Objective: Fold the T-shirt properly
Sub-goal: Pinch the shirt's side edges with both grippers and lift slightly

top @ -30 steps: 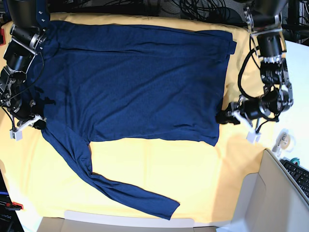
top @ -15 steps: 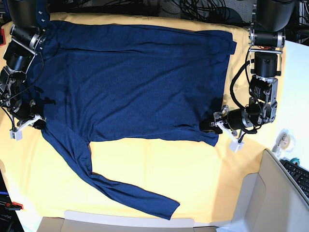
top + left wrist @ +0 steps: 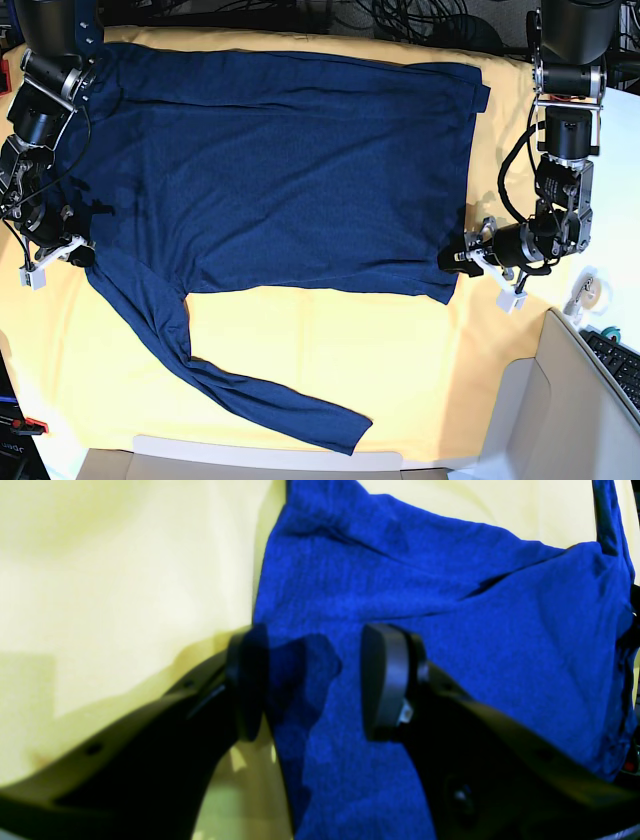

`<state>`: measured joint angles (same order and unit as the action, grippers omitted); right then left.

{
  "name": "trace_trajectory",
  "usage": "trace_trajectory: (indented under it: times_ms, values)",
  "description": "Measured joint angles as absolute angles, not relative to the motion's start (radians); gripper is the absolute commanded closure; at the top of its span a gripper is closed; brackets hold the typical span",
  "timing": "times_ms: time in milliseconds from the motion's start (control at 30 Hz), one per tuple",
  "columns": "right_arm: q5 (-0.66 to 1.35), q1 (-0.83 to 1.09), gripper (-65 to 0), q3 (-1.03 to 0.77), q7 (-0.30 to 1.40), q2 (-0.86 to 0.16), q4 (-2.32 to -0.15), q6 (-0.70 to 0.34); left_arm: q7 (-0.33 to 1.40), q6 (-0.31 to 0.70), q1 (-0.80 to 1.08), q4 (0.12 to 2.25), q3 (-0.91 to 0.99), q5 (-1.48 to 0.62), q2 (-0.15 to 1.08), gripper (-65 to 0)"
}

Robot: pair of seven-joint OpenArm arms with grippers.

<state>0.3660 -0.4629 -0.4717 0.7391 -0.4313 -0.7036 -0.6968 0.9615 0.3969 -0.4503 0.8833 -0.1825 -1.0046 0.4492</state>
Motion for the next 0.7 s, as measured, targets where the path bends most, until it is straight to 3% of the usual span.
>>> trace_trajectory:
  times_ms: [700]
  values:
    - [0.37, -0.46, 0.0, -0.472, 0.738, -0.431, -0.703, -0.697, 0.933, 0.396, -0.44, 0.882, -0.184, -1.001, 0.467, -29.0]
